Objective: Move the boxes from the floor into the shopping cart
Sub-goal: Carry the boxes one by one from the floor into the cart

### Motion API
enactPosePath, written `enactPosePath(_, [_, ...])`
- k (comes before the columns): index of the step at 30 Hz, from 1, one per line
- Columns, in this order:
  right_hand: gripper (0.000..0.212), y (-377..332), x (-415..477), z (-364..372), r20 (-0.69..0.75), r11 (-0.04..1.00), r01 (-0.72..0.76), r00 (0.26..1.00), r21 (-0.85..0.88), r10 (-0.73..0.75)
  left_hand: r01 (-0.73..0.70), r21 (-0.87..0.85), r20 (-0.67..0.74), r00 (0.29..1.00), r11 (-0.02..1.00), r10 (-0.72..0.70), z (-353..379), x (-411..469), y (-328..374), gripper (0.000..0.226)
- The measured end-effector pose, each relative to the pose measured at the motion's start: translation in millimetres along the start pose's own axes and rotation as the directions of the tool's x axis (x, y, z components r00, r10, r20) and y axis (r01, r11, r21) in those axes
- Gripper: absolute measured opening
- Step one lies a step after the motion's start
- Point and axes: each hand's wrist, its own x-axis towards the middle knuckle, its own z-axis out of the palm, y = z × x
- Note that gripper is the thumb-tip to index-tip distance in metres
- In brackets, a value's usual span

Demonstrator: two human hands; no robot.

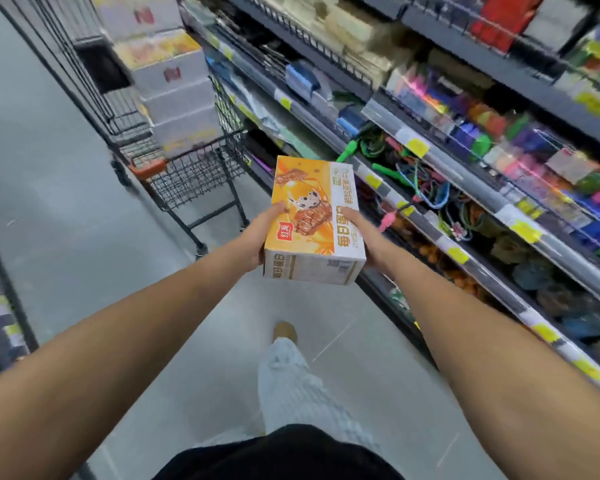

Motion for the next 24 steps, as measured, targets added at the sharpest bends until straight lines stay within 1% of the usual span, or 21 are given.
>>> enactPosePath(3, [0.053,-45.0,52.5,20.6,0.073,0.997,0.031,0.997,-0.067,-0.026,-0.050,-0.019,-0.109,0.993,0.999,0.048,-24.0,17.4,37.3,0.028])
enactPosePath(4, [0.052,-58.3,66.2,27.1,0.102,0.995,0.035,0.994,-0.092,-0.025,-0.058,-0.026,-0.137,0.989,0.998,0.054,-31.8,24.2,47.3,0.029])
enactPosePath(7, [0.041,-98.5,108.1,47.0,0.172,0.981,0.060,0.985,-0.186,-0.028,-0.075,-0.087,-0.207,0.977,0.993,0.056,-54.5,40.2,76.8,0.032])
enactPosePath(9, [0.041,-127.1,133.1,60.4,0.221,0.966,0.076,0.975,-0.247,-0.021,-0.097,-0.119,-0.262,0.963,0.988,0.063,-70.6,55.4,96.0,0.032])
enactPosePath(11, [0.042,-150.7,153.4,72.9,0.269,0.960,0.081,0.963,-0.267,-0.006,-0.142,-0.139,-0.280,0.955,0.980,0.099,-82.7,64.7,114.7,0.028])
enactPosePath(14, [0.044,-183.8,177.8,95.1,0.319,0.944,0.106,0.948,-0.311,-0.001,-0.173,-0.160,-0.350,0.930,0.972,0.108,-100.4,76.0,144.8,0.027])
enactPosePath(16, [0.041,-203.4,195.2,108.6,0.349,0.945,0.122,0.937,-0.302,-0.010,-0.202,-0.208,-0.397,0.912,0.957,0.106,-117.0,85.5,164.4,0.030])
enactPosePath(18, [0.044,-218.4,207.1,119.5,0.343,0.950,0.126,0.939,-0.286,-0.021,-0.227,-0.229,-0.415,0.902,0.946,0.117,-130.7,94.5,178.5,0.033])
enactPosePath(21, [0.043,-239.8,234.9,140.0,0.340,0.964,0.122,0.940,-0.235,-0.036,-0.287,-0.220,-0.437,0.883,0.932,0.169,-150.2,108.4,202.4,0.039])
enactPosePath(24, [0.040,-254.7,259.9,163.2,0.328,0.986,0.085,0.944,-0.143,-0.033,-0.324,-0.189,-0.506,0.841,0.927,0.191,-169.5,121.6,227.1,0.045])
